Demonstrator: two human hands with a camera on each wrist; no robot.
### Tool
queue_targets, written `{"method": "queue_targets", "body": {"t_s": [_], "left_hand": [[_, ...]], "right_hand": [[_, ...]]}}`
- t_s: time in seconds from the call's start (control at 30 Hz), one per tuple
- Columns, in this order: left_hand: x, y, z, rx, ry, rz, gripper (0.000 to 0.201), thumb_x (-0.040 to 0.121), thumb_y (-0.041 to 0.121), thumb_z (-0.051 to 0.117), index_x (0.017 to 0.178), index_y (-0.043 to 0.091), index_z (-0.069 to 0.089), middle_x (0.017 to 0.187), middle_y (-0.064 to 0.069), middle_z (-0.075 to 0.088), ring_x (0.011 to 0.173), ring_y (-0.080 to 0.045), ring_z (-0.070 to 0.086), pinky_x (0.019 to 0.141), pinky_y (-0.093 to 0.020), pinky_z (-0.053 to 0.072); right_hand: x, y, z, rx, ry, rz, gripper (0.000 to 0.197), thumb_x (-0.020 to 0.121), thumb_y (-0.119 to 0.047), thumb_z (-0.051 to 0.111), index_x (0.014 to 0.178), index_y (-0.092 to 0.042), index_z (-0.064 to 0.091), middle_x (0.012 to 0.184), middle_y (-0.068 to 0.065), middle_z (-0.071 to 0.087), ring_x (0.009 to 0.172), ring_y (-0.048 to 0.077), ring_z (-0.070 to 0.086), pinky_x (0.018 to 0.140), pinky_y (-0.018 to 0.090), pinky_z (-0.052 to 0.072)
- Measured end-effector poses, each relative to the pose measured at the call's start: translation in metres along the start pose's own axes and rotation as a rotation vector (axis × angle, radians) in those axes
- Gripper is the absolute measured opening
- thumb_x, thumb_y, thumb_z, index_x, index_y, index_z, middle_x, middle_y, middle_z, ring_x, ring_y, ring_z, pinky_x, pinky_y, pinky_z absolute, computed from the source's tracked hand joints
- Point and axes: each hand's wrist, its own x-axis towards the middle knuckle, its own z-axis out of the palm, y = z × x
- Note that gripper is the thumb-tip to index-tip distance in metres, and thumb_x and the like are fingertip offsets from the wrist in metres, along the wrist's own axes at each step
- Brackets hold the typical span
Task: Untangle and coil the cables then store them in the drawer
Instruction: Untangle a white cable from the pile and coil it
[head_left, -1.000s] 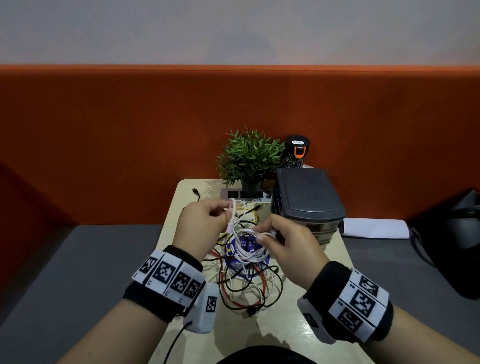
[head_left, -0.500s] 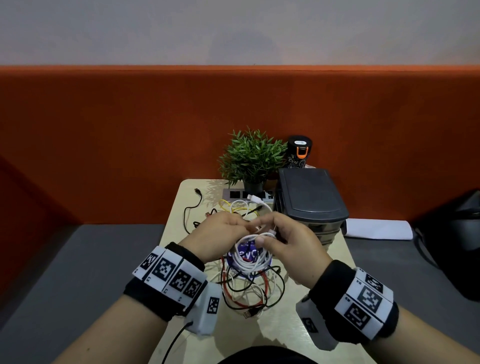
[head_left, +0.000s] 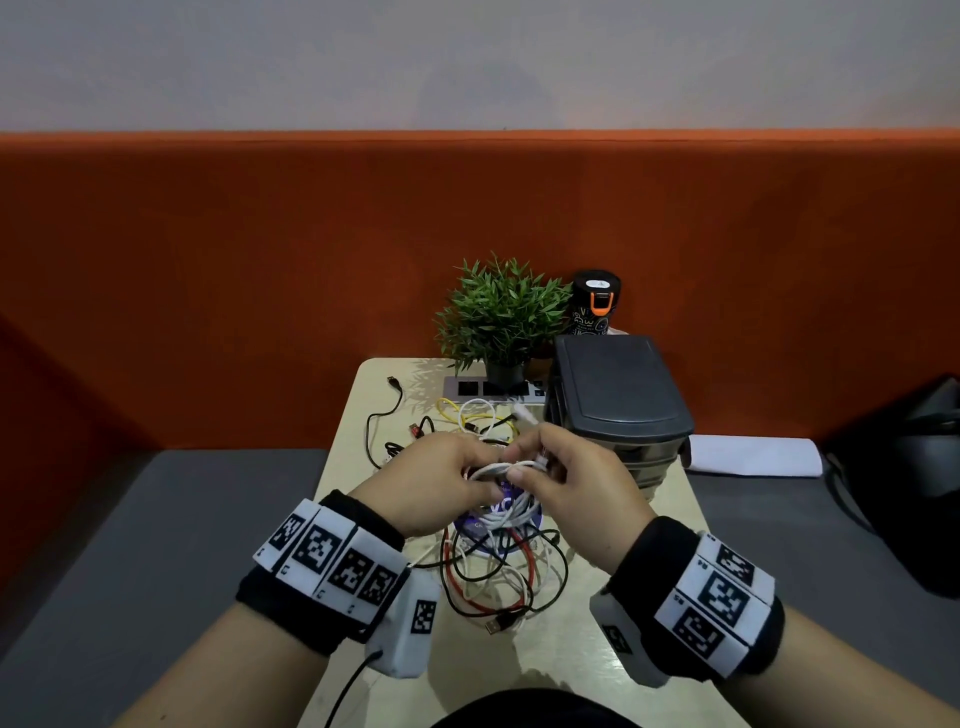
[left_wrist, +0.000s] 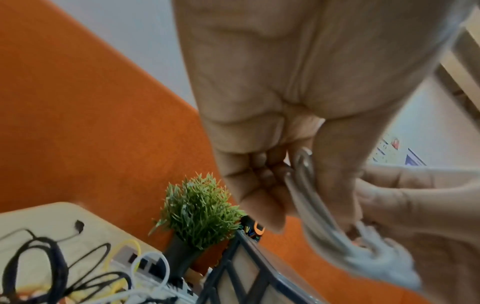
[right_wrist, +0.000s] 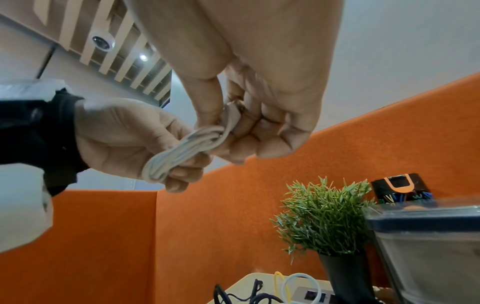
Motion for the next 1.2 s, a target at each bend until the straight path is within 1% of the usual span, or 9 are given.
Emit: {"method": "queue_targets", "body": {"t_s": [0.07, 0.13, 0.3, 0.4, 0.53, 0.7, 0.87, 0.97, 1.2], "left_hand": [[-0.002, 0.002, 0.001, -0.088, 0.026, 0.012, 0.039, 0.084, 0.01, 0.066, 0.113, 0.035, 0.067, 0.089, 0.015, 0.069, 0.072, 0.006, 0.059, 0.072, -0.02, 0.052], [-0.003, 0.004, 0.001, -0.054, 0.01, 0.005, 0.034, 0.088, 0.013, 0.063, 0.114, 0.036, 0.067, 0.093, 0.014, 0.071, 0.079, 0.005, 0.062, 0.076, -0.02, 0.05], [-0.001, 0.007, 0.003, 0.112, -0.051, -0.075, 0.025, 0.096, 0.03, 0.051, 0.078, 0.018, 0.064, 0.075, 0.001, 0.064, 0.072, -0.016, 0.059, 0.065, -0.029, 0.042], [0.001, 0.006, 0.004, 0.13, -0.092, -0.074, 0.024, 0.09, 0.031, 0.06, 0.072, 0.017, 0.063, 0.086, -0.01, 0.063, 0.078, -0.023, 0.061, 0.072, -0.036, 0.047], [0.001, 0.001, 0.0, 0.032, -0.067, -0.049, 0.024, 0.088, 0.026, 0.065, 0.064, 0.025, 0.061, 0.087, 0.003, 0.046, 0.088, -0.017, 0.053, 0.079, -0.031, 0.045], [0.0, -0.001, -0.005, -0.054, -0.113, -0.033, 0.016, 0.08, 0.022, 0.074, 0.07, 0.029, 0.064, 0.086, 0.01, 0.048, 0.087, -0.009, 0.052, 0.078, -0.025, 0.039], [0.001, -0.005, -0.003, 0.023, -0.058, 0.017, 0.014, 0.077, 0.015, 0.075, 0.076, 0.028, 0.07, 0.088, 0.011, 0.045, 0.084, -0.003, 0.047, 0.072, -0.015, 0.034], [0.001, -0.004, 0.004, 0.056, -0.033, 0.01, 0.02, 0.082, 0.01, 0.064, 0.074, 0.028, 0.07, 0.087, 0.01, 0.045, 0.09, -0.008, 0.045, 0.073, -0.02, 0.037], [0.0, -0.002, 0.018, -0.001, 0.28, 0.04, 0.027, 0.07, 0.019, 0.077, 0.091, 0.03, 0.064, 0.077, 0.01, 0.061, 0.069, -0.005, 0.056, 0.063, -0.025, 0.047]], "right_hand": [[0.0, 0.001, 0.0, 0.008, 0.014, 0.009, 0.008, 0.088, -0.023, 0.065, 0.085, -0.03, 0.063, 0.078, -0.012, 0.062, 0.072, 0.001, 0.056, 0.064, 0.018, 0.042], [0.0, 0.002, 0.001, 0.005, 0.012, 0.015, 0.008, 0.087, -0.023, 0.066, 0.084, -0.03, 0.063, 0.077, -0.013, 0.063, 0.072, 0.0, 0.057, 0.064, 0.016, 0.043], [-0.002, 0.006, 0.002, -0.006, 0.031, 0.006, 0.012, 0.087, -0.023, 0.065, 0.084, -0.033, 0.063, 0.08, -0.011, 0.065, 0.077, 0.004, 0.059, 0.069, 0.023, 0.05], [-0.003, 0.005, 0.002, -0.006, 0.013, -0.014, 0.012, 0.087, -0.021, 0.066, 0.085, -0.033, 0.064, 0.083, -0.01, 0.066, 0.081, 0.009, 0.06, 0.073, 0.03, 0.051], [-0.004, 0.001, 0.001, -0.012, 0.008, -0.045, 0.011, 0.086, -0.023, 0.066, 0.085, -0.034, 0.063, 0.087, -0.005, 0.065, 0.081, 0.011, 0.058, 0.07, 0.026, 0.048], [-0.004, -0.004, -0.005, 0.064, -0.004, -0.051, 0.01, 0.084, -0.024, 0.068, 0.082, -0.032, 0.063, 0.075, -0.004, 0.063, 0.067, 0.008, 0.056, 0.061, 0.022, 0.046], [0.001, 0.005, -0.004, 0.059, -0.041, 0.002, 0.01, 0.083, -0.026, 0.07, 0.083, -0.032, 0.063, 0.078, 0.004, 0.067, 0.073, 0.023, 0.061, 0.069, 0.039, 0.052], [0.002, 0.011, -0.003, 0.076, -0.108, 0.042, 0.012, 0.082, -0.026, 0.071, 0.084, -0.034, 0.063, 0.081, 0.012, 0.07, 0.079, 0.036, 0.063, 0.075, 0.053, 0.054], [0.001, 0.02, -0.007, 0.149, -0.096, 0.098, 0.015, 0.082, -0.022, 0.071, 0.083, -0.034, 0.064, 0.08, 0.015, 0.07, 0.077, 0.037, 0.066, 0.075, 0.056, 0.054]]}}
